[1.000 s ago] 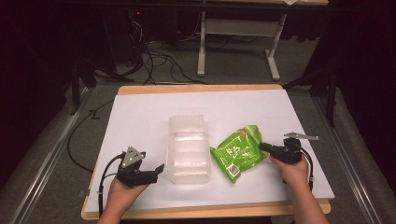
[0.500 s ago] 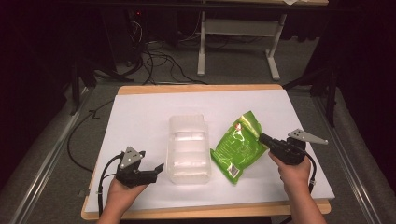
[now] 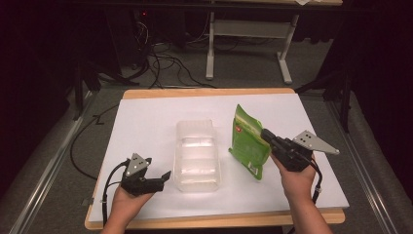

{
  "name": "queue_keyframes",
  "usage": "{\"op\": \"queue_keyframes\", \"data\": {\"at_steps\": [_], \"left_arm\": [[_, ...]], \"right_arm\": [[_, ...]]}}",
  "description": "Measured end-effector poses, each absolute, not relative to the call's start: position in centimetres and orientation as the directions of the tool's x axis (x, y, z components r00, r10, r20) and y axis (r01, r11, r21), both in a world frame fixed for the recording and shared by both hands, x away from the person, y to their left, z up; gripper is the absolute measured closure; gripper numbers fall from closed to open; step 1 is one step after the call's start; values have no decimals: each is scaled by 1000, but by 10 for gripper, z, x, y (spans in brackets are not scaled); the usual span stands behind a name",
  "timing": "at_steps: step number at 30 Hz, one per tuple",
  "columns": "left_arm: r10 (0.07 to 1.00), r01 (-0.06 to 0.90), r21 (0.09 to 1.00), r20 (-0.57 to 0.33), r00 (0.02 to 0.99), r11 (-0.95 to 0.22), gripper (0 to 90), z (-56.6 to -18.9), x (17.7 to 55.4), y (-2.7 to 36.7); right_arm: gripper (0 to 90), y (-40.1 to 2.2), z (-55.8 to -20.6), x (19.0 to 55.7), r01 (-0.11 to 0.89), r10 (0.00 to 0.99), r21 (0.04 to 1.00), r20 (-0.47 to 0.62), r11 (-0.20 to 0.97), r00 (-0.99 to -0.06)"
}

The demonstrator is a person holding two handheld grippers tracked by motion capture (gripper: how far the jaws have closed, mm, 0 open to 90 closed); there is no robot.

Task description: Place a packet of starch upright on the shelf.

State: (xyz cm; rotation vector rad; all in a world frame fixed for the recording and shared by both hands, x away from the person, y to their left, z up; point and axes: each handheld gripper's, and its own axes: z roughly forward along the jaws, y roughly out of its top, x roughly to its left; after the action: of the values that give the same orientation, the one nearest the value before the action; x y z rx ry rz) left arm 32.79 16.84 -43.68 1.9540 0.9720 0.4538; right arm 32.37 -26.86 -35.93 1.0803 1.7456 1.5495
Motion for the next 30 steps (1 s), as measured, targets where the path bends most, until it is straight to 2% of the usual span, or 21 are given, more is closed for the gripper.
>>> {"op": "queue_keyframes", "data": {"at_steps": [12, 22, 26, 30], "left_arm": [[778, 453, 836, -52, 627, -309, 157, -436, 327, 168], [776, 449, 838, -50, 629, -310, 157, -436, 327, 168], [775, 449, 837, -49, 631, -312, 157, -436, 327, 168], [776, 447, 839, -48, 629, -311, 157, -436, 326, 168]], "right_arm": [[870, -268, -370, 319, 190, 876, 981, 54, 44, -479], [666, -262, -380, 318, 228, 878, 972, 64, 53, -474], [652, -251, -382, 317, 222, 882, 968, 4, 114, -471], [621, -247, -383, 317, 229, 888, 965, -11, 130, -460]]}}
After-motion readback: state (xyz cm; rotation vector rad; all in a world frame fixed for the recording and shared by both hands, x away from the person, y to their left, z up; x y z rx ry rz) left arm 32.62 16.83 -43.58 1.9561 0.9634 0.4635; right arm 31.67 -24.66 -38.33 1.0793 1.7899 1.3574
